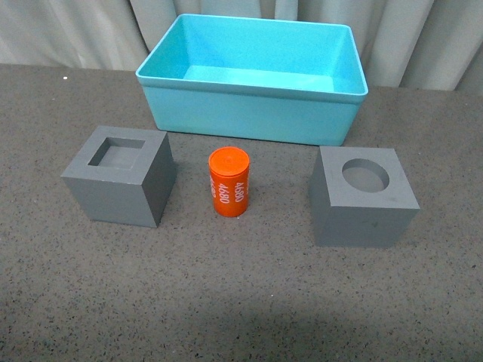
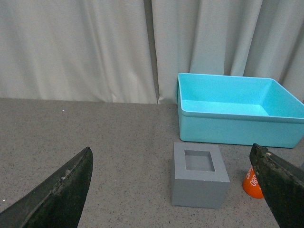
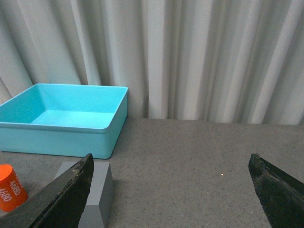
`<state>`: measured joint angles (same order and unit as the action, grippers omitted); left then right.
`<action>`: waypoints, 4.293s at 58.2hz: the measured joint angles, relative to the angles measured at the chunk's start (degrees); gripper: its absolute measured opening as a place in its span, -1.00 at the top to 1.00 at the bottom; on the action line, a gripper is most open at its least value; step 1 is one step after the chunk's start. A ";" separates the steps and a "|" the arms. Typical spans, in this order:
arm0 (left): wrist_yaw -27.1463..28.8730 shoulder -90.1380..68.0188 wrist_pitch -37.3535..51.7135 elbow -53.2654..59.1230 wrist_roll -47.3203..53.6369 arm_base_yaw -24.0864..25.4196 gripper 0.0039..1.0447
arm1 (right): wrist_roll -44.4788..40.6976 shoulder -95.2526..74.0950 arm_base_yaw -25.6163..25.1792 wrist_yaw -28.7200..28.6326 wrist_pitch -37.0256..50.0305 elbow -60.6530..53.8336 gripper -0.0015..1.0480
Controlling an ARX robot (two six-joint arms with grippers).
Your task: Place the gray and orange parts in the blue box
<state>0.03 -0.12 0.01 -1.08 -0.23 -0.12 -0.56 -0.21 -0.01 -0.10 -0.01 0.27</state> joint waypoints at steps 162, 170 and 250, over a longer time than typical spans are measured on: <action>0.00 0.00 0.00 -0.02 0.00 0.00 -0.88 | 10.43 -107.25 14.78 1.55 1.70 50.01 0.55; 0.00 0.00 0.00 -0.02 0.00 0.00 -0.88 | 11.58 -106.95 14.75 1.05 0.76 50.25 0.64; 0.00 0.00 0.00 -0.02 0.00 0.00 -0.88 | 12.81 -130.75 13.18 -3.02 -19.43 104.37 0.66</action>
<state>0.03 -0.12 0.01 -1.10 -0.23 -0.12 12.25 -130.96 13.17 -3.11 -19.44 104.64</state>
